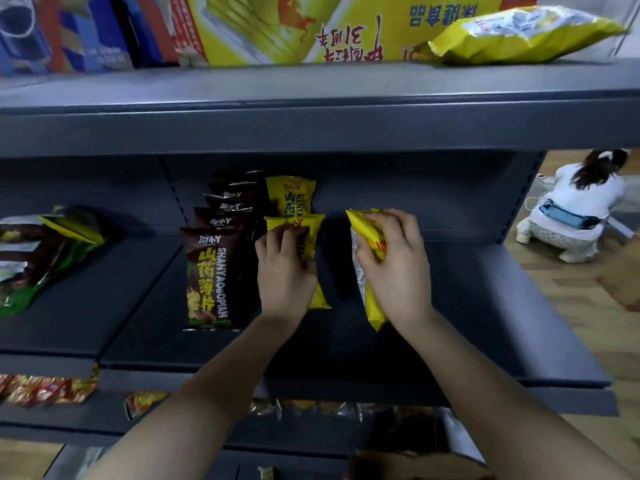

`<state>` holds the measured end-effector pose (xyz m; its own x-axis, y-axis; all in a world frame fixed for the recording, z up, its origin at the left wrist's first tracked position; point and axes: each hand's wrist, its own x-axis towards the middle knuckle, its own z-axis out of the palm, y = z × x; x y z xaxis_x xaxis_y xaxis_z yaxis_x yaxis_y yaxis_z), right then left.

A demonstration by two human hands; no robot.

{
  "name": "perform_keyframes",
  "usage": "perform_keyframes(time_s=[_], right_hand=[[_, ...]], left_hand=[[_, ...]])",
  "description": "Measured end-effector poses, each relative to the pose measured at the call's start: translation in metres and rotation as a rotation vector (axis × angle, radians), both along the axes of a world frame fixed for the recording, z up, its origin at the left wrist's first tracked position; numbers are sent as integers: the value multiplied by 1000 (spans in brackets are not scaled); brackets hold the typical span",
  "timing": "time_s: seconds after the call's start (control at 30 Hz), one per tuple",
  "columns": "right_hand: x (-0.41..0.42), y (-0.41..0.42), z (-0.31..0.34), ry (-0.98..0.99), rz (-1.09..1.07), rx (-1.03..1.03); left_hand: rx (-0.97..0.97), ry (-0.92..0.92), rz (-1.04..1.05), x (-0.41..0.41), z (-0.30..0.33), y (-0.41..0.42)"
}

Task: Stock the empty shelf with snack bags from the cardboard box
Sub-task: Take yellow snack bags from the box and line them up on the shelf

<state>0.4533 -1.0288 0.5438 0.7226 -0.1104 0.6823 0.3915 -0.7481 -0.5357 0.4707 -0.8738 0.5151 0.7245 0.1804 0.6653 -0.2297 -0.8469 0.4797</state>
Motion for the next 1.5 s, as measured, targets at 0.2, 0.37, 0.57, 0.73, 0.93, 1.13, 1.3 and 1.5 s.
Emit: perform_keyframes(time_s=[0.2, 0.37, 0.57, 0.73, 0.93, 1.13, 1.3, 1.5], right_hand=[[31, 16, -6, 42, -23, -36], [48, 28, -13, 56, -44, -22], [56, 39, -18, 73, -55, -2], [59, 47, -21, 79, -50, 29], [58, 52, -27, 84, -48, 6], [57, 55, -29, 81, -62, 8], [60, 63, -27, 65, -53, 52], [78, 88, -19, 99, -61, 191]], left_hand=[[-23, -15, -1, 55, 6, 9], [-26, 7, 6, 86, 3, 12], [-14, 67, -5, 103, -8, 13], [75, 198, -17, 108, -19, 13], [195, 247, 19, 114, -33, 12], [182, 249, 60, 115, -35, 9], [73, 231, -75, 100, -29, 17], [-174, 218, -184, 56, -27, 30]])
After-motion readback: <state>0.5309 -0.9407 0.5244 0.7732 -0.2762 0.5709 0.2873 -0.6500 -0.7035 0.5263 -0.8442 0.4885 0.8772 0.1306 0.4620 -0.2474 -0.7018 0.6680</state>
